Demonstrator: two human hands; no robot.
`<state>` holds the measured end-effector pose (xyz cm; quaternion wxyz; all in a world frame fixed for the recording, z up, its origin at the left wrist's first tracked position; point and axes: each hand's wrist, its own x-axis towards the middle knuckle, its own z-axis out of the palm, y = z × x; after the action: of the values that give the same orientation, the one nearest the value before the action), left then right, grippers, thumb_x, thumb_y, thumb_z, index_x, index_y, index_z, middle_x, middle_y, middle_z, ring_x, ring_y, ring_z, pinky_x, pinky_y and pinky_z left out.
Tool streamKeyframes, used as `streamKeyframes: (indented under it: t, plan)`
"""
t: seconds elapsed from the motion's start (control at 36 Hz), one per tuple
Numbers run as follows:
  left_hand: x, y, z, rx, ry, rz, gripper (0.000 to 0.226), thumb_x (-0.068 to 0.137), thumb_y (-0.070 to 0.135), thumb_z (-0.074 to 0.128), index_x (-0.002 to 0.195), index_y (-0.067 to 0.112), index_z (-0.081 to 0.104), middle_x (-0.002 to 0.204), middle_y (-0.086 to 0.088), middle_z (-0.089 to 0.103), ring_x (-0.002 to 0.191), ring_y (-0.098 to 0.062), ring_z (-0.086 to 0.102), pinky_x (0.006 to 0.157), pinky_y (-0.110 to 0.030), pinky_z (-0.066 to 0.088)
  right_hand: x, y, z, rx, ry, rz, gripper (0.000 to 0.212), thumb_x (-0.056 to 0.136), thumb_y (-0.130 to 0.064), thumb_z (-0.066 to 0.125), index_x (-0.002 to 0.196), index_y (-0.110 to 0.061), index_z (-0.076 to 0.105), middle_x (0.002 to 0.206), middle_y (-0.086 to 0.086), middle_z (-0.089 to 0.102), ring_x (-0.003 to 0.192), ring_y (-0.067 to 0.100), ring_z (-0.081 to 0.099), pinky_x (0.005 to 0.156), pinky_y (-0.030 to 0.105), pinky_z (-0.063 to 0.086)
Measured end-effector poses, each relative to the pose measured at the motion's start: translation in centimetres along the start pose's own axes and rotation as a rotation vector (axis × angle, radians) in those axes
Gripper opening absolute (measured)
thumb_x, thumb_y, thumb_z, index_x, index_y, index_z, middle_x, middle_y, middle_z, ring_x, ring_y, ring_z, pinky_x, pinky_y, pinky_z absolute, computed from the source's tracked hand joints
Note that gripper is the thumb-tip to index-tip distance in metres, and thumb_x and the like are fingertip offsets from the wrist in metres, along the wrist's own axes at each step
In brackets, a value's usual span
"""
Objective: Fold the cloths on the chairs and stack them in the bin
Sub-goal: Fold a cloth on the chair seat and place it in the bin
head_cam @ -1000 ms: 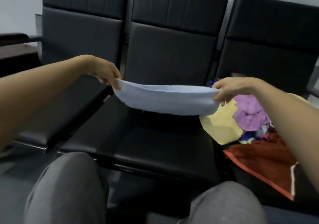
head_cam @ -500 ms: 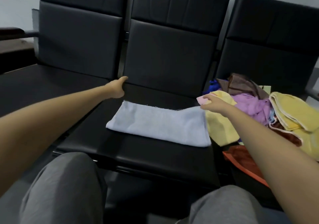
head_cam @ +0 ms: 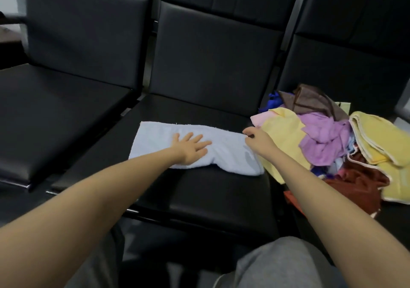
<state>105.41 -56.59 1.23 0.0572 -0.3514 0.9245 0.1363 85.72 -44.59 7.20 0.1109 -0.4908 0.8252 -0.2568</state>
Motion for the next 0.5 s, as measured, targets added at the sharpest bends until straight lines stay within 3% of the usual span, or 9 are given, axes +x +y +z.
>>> streamKeyframes:
  t: [0.11, 0.19, 0.28, 0.33, 0.39, 0.42, 0.44, 0.5]
  plan:
    - [0.2, 0.9, 0.0, -0.069, 0.065, -0.266, 0.051, 0.099, 0.049, 0.009, 0.149, 0.044, 0.004, 0.160, 0.007, -0.007, 0.147, -0.024, -0.008, 0.112, -0.058, -0.010, 0.0, -1.3, 1.8, -0.003, 0.000, -0.009, 0.036, 0.089, -0.007, 0.045, 0.123, -0.012, 0.057, 0.128, 0.006, 0.057, 0.116, 0.025, 0.052, 0.100, 0.032, 0.039]
    - [0.2, 2.3, -0.4, -0.188, 0.079, -0.503, 0.053, 0.099, 0.044, 0.011, 0.151, 0.037, -0.001, 0.160, 0.001, -0.011, 0.146, -0.029, -0.013, 0.110, -0.061, -0.013, -0.5, -2.4, 3.3, -0.028, -0.001, -0.067, 0.030, 0.087, -0.007, 0.045, 0.112, -0.013, 0.061, 0.116, 0.007, 0.060, 0.106, 0.027, 0.056, 0.092, 0.033, 0.043]
    - [-0.1, 5.1, -0.8, -0.505, 0.132, -0.655, 0.061, 0.097, 0.036, 0.025, 0.153, 0.026, 0.002, 0.160, -0.008, -0.009, 0.146, -0.030, -0.012, 0.114, -0.056, -0.010, -1.4, -3.0, 4.4, -0.103, -0.120, -0.105, 0.026, 0.088, -0.008, 0.045, 0.108, -0.013, 0.060, 0.104, 0.006, 0.060, 0.098, 0.025, 0.056, 0.084, 0.033, 0.044]
    - [0.0, 7.1, -0.8, -0.692, 0.163, -0.663, 0.064, 0.095, 0.030, 0.032, 0.153, 0.020, 0.006, 0.159, -0.011, -0.009, 0.146, -0.028, -0.010, 0.117, -0.050, -0.006, -2.1, -2.9, 4.9, -0.109, -0.228, -0.101, 0.032, 0.090, -0.009, 0.045, 0.120, -0.014, 0.053, 0.111, 0.008, 0.058, 0.103, 0.026, 0.056, 0.082, 0.032, 0.042]
    - [-0.3, 7.8, -1.1, -0.835, 0.185, -0.668, 0.061, 0.095, 0.028, 0.039, 0.151, 0.023, 0.015, 0.158, -0.013, 0.000, 0.146, -0.030, 0.001, 0.117, -0.048, 0.006, -2.6, -2.4, 5.1, -0.113, -0.228, -0.077, 0.046, 0.093, -0.011, 0.043, 0.138, -0.014, 0.039, 0.117, 0.012, 0.057, 0.105, 0.029, 0.056, 0.078, 0.034, 0.042]
    - [-0.5, 7.7, -1.8, -0.962, 0.243, -0.642, 0.056, 0.095, 0.024, 0.041, 0.148, 0.023, 0.023, 0.156, -0.013, 0.010, 0.143, -0.033, 0.014, 0.114, -0.047, 0.017, -2.9, -2.1, 5.0, -0.101, -0.190, -0.067, 0.048, 0.093, -0.011, 0.041, 0.140, -0.014, 0.034, 0.110, 0.012, 0.057, 0.098, 0.028, 0.056, 0.072, 0.033, 0.042]
    - [-0.5, 7.3, -2.5, -1.042, 0.280, -0.597, 0.052, 0.095, 0.017, 0.041, 0.146, 0.019, 0.030, 0.152, -0.014, 0.021, 0.138, -0.035, 0.027, 0.109, -0.043, 0.029, -3.1, -1.7, 4.8, -0.083, -0.152, -0.062, 0.046, 0.094, -0.010, 0.040, 0.139, -0.013, 0.034, 0.100, 0.010, 0.056, 0.089, 0.026, 0.055, 0.066, 0.032, 0.040]
    - [-1.0, 5.9, -4.0, -1.062, 0.187, -0.518, 0.046, 0.097, 0.005, 0.037, 0.144, 0.005, 0.035, 0.148, -0.018, 0.033, 0.131, -0.034, 0.040, 0.087, -0.023, 0.045, -3.5, -1.0, 4.1, -0.032, -0.132, -0.052, 0.040, 0.094, -0.009, 0.040, 0.134, -0.010, 0.038, 0.091, 0.007, 0.055, 0.083, 0.023, 0.053, 0.070, 0.035, 0.041]
